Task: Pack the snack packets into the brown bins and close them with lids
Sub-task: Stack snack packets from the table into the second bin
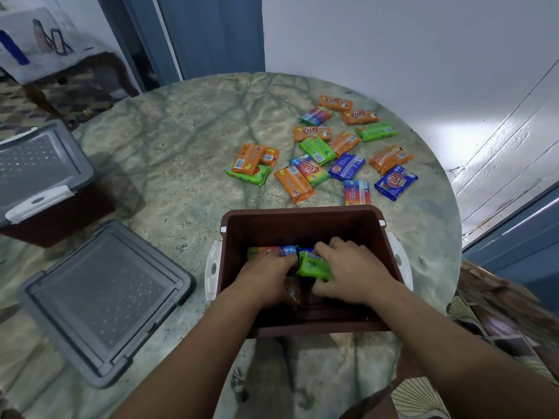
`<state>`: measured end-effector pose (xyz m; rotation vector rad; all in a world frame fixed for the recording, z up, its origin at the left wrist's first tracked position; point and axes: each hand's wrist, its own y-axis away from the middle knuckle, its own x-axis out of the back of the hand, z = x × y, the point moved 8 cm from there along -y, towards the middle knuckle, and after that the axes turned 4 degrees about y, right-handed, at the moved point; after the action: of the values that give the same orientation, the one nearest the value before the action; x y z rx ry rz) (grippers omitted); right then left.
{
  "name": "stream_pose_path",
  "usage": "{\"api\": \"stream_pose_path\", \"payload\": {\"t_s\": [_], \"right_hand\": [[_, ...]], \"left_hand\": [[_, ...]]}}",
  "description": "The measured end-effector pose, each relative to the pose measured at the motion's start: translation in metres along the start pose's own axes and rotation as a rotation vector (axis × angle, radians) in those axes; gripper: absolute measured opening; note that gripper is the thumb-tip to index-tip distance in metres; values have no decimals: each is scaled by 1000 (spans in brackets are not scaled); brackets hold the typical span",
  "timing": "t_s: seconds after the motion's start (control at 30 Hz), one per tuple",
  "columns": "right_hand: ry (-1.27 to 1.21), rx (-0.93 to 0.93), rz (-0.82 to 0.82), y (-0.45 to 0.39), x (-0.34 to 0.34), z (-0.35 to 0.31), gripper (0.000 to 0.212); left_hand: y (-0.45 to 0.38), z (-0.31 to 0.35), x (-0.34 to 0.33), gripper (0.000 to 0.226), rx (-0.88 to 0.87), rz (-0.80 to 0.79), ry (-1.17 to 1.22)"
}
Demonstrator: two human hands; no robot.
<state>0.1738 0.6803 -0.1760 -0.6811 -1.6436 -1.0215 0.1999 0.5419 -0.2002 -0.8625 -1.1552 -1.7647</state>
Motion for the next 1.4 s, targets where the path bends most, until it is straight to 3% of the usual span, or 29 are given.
{"api": "stream_pose_path", "payload": {"t_s": [0.1, 0.17, 0.33, 0.5, 0.77, 1.0, 1.2, 1.33, 1.4], "right_hand": [[-172, -35, 64, 2, 10, 4, 36], [-267, -65, 61, 4, 11, 7, 28], [-318, -81, -184, 7, -14, 5, 31], [-329, -109, -218, 2, -20, 7, 57], [-355, -87, -165, 4, -17, 6, 18], [-494, -90, 138, 10, 14, 6, 28], [-634, -137, 273, 16, 24, 14, 49], [-784, -180, 189, 14, 18, 21, 59], [-655, -150, 96, 14, 8, 16, 65]], "left_hand": [[0, 0, 0, 87, -4, -6, -1], [0, 0, 1, 86, -1, -10, 5], [2, 0, 1, 71, 5, 6, 11], [2, 0, 1, 75, 7, -1, 15], [0, 0, -1, 75, 13, -11, -3], [-2, -2, -3, 90, 13, -15, -15], [0, -1, -3, 86, 19, -18, -30], [-1, -2, -3, 83, 20, -22, -28], [-1, -2, -3, 84, 21, -21, -33]]}}
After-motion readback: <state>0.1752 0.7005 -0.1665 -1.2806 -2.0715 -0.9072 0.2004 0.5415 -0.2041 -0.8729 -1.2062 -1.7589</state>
